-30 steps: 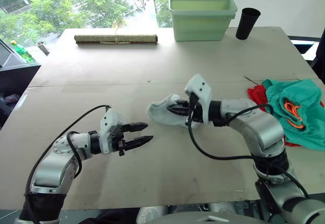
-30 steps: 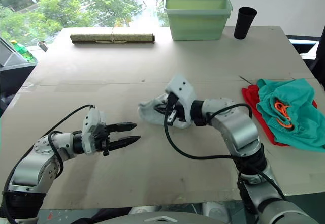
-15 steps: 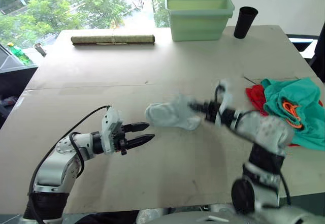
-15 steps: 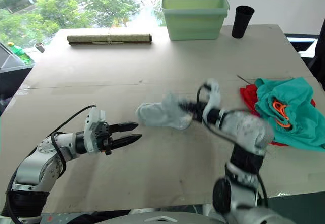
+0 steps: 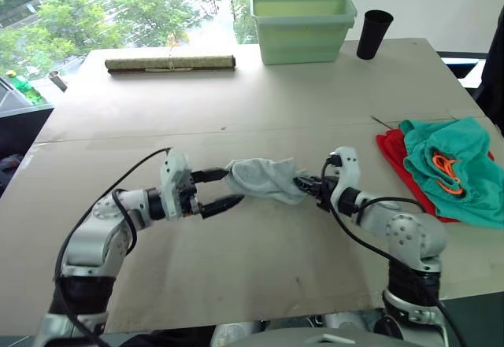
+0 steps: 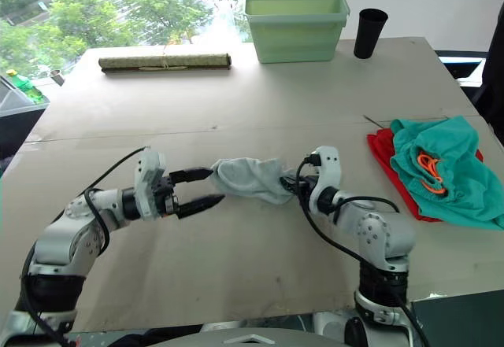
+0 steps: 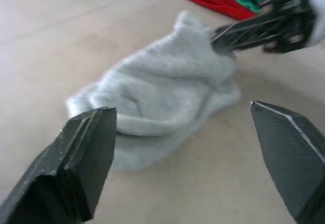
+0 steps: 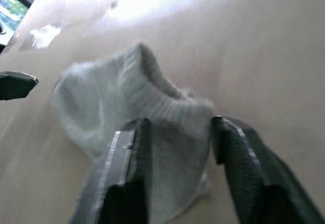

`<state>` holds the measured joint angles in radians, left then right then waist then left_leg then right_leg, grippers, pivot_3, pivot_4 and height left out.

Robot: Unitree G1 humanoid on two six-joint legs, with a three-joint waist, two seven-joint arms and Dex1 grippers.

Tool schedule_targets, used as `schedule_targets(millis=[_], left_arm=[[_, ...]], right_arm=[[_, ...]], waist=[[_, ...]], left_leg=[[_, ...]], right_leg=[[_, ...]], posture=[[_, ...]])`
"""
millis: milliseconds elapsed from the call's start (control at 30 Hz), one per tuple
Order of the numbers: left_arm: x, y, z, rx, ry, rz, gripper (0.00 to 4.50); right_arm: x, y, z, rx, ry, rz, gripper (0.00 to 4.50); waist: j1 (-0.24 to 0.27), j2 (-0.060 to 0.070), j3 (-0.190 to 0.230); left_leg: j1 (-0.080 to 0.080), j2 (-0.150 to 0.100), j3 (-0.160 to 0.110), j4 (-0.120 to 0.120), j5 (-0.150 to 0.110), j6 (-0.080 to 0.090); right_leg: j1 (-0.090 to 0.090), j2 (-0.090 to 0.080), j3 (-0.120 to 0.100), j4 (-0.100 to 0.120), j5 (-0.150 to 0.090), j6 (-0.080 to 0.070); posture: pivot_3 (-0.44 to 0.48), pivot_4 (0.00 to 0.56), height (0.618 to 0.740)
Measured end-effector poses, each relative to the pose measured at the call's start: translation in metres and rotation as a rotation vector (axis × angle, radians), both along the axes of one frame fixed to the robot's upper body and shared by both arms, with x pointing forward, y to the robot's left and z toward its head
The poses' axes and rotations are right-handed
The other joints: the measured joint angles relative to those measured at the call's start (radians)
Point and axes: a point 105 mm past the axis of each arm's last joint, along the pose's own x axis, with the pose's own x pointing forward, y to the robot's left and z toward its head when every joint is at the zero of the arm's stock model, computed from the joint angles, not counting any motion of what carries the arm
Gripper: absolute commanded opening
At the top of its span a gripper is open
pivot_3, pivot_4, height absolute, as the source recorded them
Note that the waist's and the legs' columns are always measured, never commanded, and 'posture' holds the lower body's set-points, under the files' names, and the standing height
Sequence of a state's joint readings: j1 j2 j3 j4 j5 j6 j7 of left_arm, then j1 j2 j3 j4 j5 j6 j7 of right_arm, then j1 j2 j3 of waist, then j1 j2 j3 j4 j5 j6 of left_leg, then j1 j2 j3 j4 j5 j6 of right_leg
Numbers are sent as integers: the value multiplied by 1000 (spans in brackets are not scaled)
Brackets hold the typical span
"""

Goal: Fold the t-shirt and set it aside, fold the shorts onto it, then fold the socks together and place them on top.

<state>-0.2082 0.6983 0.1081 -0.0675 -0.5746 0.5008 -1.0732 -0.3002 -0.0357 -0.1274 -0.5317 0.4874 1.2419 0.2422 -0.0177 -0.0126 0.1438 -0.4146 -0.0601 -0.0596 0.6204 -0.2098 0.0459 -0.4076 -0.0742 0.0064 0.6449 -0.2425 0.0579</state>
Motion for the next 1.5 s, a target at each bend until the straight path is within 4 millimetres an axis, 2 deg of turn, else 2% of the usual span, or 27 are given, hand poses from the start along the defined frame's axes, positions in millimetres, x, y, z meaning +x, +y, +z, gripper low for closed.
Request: schedule_targets(millis=[33,100,167,300,467,600,700,833,900,967,1000,1033,1067,1233,1400,1500], left_arm=[[2,0,1,0,5,1,4500],[7,-3,1,4,26,-3,4500],[12,-4,-4,6,87,17,4500],[21,-6,-13,-7,213,63,4500],[27,-9,-16,4,262,77,4500],[30,-10,-21,30,275,87,3358],[31,-14,-24,29,281,88,1917],[31,-16,-25,24,281,90,17],[31,-16,-26,23,282,93,17],[27,-16,-28,27,283,94,0],[26,-16,-29,29,284,96,0],[24,-15,-30,28,283,101,0],[23,-13,-30,24,280,110,0],[22,-9,-17,-29,251,120,0],[17,-2,-6,-78,279,98,0],[12,1,4,-78,286,69,0]], right_arm=[[-1,-3,9,-34,-58,4,2005],[-3,-6,15,-135,-128,25,2005],[-6,-8,15,-226,-165,64,2005],[-7,-4,13,-248,-165,105,2005],[10,-6,6,-324,-153,136,2005],[23,-8,-5,-362,-113,149,2037],[36,-6,-8,-363,-81,163,2037],[47,15,-9,-279,-34,221,2037],[52,19,-11,-268,-19,222,2037],[59,19,-17,-274,13,213,1269],[60,18,-22,-289,29,213,707],[60,18,-24,-295,34,216,503],[60,17,-23,-296,30,222,72],[54,15,-18,-303,18,229,72],[39,18,14,-268,-48,208,72],[26,20,21,-257,-54,190,72]], waist=[[0,0,0],[0,1,0],[1,0,0],[1,-1,0],[2,-1,0],[4,-1,0],[4,-1,0],[2,-1,1],[2,-1,1],[3,-1,1],[4,-1,1],[4,-1,1],[3,-1,1],[3,-1,1],[3,-1,1],[3,-1,1]], left_leg=[[0,0,0,0,0,0],[0,0,1,0,0,0],[0,1,0,0,0,0],[0,1,0,1,0,0],[0,1,0,3,0,0],[0,1,0,4,0,0],[0,1,0,4,0,0],[-1,2,0,4,0,0],[-1,2,0,4,0,0],[-1,2,0,4,0,0],[-1,2,0,4,0,0],[-1,2,0,4,0,0],[-1,2,0,4,0,0],[-1,2,-1,4,0,0],[-1,2,-1,4,0,0],[-1,2,-1,4,0,0]], right_leg=[[0,0,0,0,0,0],[0,0,1,0,0,0],[0,1,0,0,0,0],[0,1,0,0,0,0],[2,1,0,0,0,0],[2,1,3,0,0,0],[3,1,4,0,0,0],[2,-1,5,0,0,0],[2,-1,5,0,0,0],[2,-2,5,0,0,0],[2,-2,4,0,0,0],[2,-3,4,0,0,0],[2,-3,4,0,0,0],[2,-3,4,0,0,0],[0,-3,4,1,0,0],[0,-4,4,1,0,0]], posture=[[0,150,731],[0,150,731],[0,150,731],[0,150,731],[0,150,731],[0,150,731],[0,150,731],[0,150,731],[0,150,731],[0,150,731],[0,150,731],[0,150,731],[0,150,731],[0,150,731],[0,150,731],[0,150,731]])
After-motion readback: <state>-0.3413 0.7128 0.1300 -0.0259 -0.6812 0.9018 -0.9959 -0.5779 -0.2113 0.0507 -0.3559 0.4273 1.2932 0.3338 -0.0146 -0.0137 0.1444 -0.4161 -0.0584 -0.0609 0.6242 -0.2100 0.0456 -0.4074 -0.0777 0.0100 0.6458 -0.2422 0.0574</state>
